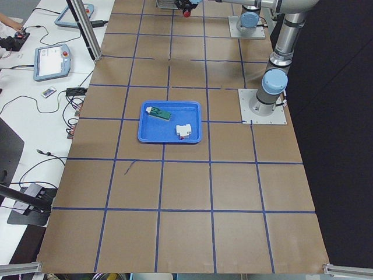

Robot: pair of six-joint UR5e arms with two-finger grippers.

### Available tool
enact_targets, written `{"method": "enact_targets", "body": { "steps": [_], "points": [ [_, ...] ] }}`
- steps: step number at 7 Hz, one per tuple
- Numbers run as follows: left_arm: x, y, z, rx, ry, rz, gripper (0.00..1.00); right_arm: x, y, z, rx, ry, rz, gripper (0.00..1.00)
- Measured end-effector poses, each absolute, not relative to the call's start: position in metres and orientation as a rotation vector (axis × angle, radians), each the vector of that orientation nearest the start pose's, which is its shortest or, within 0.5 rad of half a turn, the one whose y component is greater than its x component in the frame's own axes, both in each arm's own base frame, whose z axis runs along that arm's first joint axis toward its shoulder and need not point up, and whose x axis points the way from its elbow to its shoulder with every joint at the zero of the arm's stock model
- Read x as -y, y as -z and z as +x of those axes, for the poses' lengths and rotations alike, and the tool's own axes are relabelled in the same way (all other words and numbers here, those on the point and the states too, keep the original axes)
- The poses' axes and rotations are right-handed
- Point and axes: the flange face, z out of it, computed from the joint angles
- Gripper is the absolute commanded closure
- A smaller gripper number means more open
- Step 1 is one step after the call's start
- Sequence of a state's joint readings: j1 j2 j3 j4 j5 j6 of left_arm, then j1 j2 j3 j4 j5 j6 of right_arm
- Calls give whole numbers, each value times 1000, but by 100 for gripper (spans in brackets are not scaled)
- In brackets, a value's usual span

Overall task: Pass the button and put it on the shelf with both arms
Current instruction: 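Reach the right gripper to the push button held by the left gripper and grasp it, then open the left gripper and pull it back while the right gripper takes the button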

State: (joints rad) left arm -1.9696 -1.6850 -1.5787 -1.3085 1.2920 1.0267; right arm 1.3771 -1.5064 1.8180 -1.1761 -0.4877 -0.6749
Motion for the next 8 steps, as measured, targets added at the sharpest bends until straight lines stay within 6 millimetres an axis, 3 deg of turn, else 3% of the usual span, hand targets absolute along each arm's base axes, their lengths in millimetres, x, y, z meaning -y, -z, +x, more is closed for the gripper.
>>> {"method": "enact_targets", "body": {
  "steps": [1,3,5,6,7,8],
  "points": [
    [444,-457,-361,-2511,370,2207,100,481,-366,134,-1936,-156,-48,13],
    [443,-457,-361,-2511,369,2205,100,480,-366,135,-1940,-160,-51,59],
    [443,-457,-361,-2513,368,2202,100,481,-370,131,-1948,-154,-50,66],
    [443,-457,-361,-2513,367,2201,92,480,-374,132,-1949,-156,-43,69],
    [443,-457,-361,-2513,369,2199,54,476,-382,133,-1952,-151,-36,70],
    [443,-458,-360,-2517,369,2192,1,472,-388,133,-1956,-147,-35,70]
  ]
}}
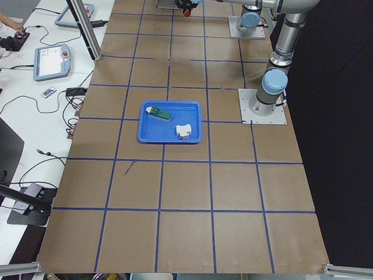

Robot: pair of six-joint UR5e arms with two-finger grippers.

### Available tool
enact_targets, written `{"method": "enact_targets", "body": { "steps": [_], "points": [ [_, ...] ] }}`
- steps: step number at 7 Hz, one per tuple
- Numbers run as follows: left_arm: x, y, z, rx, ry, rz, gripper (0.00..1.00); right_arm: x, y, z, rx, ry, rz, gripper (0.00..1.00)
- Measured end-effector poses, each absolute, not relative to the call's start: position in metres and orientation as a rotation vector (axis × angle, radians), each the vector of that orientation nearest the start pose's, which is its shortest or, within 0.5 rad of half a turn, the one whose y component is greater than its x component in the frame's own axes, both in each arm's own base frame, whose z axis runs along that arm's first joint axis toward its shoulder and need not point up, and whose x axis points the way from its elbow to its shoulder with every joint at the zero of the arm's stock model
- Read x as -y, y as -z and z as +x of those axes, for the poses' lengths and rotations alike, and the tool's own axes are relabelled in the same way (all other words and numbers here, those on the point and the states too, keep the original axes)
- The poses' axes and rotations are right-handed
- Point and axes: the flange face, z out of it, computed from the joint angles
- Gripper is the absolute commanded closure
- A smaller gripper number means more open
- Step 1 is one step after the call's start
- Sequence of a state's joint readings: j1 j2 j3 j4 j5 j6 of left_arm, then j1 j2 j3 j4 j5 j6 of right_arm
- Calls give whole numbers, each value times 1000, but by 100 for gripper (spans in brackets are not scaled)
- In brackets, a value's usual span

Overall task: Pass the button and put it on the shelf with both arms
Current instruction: 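Open the left gripper and pull it back while the right gripper takes the button, then carry the button into the mesh basket with the right gripper while the left arm withdraws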

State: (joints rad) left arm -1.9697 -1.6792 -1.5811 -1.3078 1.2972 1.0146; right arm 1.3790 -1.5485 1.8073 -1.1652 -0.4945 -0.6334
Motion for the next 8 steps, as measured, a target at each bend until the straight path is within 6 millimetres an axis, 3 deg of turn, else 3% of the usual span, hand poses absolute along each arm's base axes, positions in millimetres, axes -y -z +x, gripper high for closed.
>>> {"method": "enact_targets", "body": {
  "steps": [5,6,8],
  "points": [
    [440,-467,-355,-2559,382,2129,0,474,-394,128,-1995,-141,-56,74],
    [443,-476,-340,-2579,396,2090,0,474,-401,117,-2071,-153,-92,79],
    [461,-487,-268,-2741,331,1889,0,478,-431,61,-2370,-196,-176,79]
  ]
}}
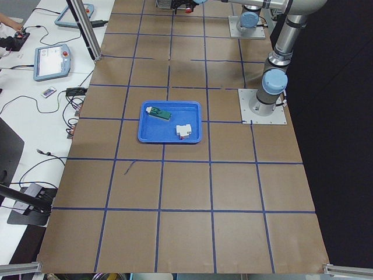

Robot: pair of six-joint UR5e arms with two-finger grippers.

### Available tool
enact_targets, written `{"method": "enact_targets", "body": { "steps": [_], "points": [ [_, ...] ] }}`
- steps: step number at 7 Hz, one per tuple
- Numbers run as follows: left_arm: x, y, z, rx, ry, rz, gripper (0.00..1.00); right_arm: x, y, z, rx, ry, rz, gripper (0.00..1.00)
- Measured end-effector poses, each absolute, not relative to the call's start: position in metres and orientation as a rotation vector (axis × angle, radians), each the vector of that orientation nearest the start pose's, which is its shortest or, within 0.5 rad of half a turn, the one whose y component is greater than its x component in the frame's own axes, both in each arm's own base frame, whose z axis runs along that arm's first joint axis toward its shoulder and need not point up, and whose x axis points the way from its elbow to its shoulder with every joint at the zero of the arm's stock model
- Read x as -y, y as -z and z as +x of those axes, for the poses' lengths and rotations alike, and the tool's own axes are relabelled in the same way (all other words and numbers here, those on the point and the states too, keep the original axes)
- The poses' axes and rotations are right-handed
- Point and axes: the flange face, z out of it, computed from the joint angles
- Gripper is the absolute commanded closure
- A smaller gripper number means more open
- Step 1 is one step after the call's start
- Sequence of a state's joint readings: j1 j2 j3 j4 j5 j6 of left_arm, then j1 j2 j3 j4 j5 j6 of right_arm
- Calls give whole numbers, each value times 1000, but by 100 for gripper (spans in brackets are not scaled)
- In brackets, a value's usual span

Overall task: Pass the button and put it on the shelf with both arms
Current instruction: 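Carry the button into the mesh basket with the right gripper while the left arm withdraws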

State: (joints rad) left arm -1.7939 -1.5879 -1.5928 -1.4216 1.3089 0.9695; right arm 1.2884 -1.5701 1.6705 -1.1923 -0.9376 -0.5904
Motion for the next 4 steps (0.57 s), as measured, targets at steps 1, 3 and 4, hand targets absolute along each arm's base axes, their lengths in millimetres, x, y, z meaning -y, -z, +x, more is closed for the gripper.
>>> {"method": "enact_targets", "body": {
  "steps": [1,3,4],
  "points": [
    [464,-490,-235,-2839,274,1764,0,483,-449,26,-2547,-170,-222,78],
    [460,-503,-191,-2969,184,1327,0,497,-477,-43,-2915,-29,-300,77],
    [460,-504,-174,-3015,143,1088,0,501,-485,-80,-3029,43,-278,77]
  ]
}}
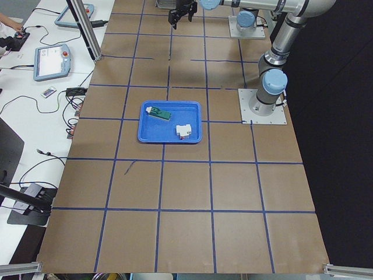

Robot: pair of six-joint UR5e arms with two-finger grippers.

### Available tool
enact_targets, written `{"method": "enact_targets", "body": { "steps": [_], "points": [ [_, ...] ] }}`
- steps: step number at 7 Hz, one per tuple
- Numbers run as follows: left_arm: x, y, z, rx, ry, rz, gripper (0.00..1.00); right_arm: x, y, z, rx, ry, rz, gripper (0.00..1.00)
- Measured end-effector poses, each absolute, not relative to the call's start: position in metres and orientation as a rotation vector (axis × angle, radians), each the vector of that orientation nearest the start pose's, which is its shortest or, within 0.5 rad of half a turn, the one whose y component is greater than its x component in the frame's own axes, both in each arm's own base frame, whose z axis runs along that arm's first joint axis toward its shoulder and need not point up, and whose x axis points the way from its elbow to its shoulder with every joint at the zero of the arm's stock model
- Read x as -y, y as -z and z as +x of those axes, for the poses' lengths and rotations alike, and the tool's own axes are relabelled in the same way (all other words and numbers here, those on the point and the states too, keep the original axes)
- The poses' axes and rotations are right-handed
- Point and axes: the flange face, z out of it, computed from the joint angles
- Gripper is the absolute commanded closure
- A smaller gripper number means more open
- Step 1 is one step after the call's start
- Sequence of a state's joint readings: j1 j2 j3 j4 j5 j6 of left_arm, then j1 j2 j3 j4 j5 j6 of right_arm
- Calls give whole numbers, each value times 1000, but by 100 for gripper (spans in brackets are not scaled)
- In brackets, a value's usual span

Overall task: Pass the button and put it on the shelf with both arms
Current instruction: 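Carry the button into the mesh basket with the right gripper while the left arm withdraws, then release the push button in the basket and raise the right gripper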

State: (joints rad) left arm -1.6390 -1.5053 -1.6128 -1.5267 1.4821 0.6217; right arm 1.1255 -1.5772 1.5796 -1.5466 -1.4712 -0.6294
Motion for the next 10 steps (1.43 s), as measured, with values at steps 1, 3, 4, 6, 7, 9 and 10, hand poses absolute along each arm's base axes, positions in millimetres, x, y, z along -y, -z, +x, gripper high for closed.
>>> {"method": "enact_targets", "body": {
  "steps": [1,3,4,6,7,9,10],
  "points": [
    [462,-498,-158,-3072,107,860,0,505,-486,-119,-3109,110,-222,77],
    [463,-489,-135,-3138,57,539,0,523,-462,-182,-3212,149,-140,74],
    [464,-488,-132,-3152,53,423,0,527,-445,-205,-3225,111,-131,66],
    [464,-487,-127,-3134,49,282,0,529,-418,-240,-3212,55,-181,19],
    [465,-487,-125,-3117,46,266,0,529,-413,-245,-3206,51,-196,0],
    [465,-488,-125,-3113,50,248,0,530,-418,-244,-3212,67,-193,0],
    [466,-491,-125,-3114,60,245,0,531,-426,-237,-3221,84,-183,0]
  ]
}}
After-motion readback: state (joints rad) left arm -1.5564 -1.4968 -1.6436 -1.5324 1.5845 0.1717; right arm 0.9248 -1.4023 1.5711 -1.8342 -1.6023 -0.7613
